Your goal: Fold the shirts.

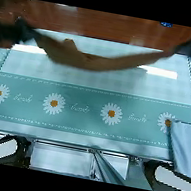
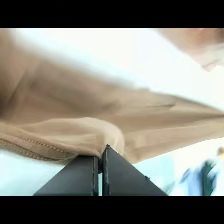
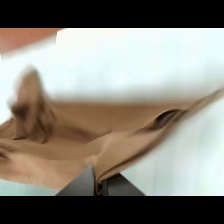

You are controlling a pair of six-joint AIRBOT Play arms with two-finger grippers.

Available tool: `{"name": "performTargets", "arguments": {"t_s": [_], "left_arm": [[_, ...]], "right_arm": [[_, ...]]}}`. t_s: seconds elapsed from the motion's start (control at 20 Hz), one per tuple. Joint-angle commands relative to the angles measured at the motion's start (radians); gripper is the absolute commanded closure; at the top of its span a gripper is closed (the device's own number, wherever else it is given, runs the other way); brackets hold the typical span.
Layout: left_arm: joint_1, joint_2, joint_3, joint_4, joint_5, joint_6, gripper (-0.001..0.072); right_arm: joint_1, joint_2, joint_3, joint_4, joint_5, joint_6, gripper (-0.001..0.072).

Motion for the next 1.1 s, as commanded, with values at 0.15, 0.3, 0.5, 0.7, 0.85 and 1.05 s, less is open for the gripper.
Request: {"name": "performTargets", "arguments": {"t_s": [0.15, 0.3, 0.5, 0.7, 0.85, 1.05], "left_arm": [[0.169, 0.096, 0.565, 0.118, -0.046, -0.173, 0.069], [0.269, 0.23, 0.617, 0.22, -0.086, -0.17, 0.069], [0.235, 0.423, 0.617, 0.473, -0.088, -0.175, 0.069], [-0.048, 0.566, 0.617, 0.893, -0.111, -0.242, 0.069], [-0.272, 0.6, 0.617, 1.144, -0.204, -0.284, 0.069], [-0.374, 0.579, 0.548, 1.31, -0.258, -0.32, 0.069]], "right_arm": [[0.014, 0.225, 0.397, -0.307, 0.089, 0.109, 0.0681], [0.014, 0.396, 0.362, -0.361, 0.119, 0.094, 0.0681], [0.014, 0.573, 0.302, -0.42, 0.173, 0.093, 0.0681], [0.014, 0.671, 0.291, -0.462, 0.246, 0.1, 0.0681], [0.014, 0.706, 0.291, -0.464, 0.28, 0.105, 0.0681], [0.014, 0.71, 0.184, -0.463, 0.298, 0.116, 0.0681]]}}
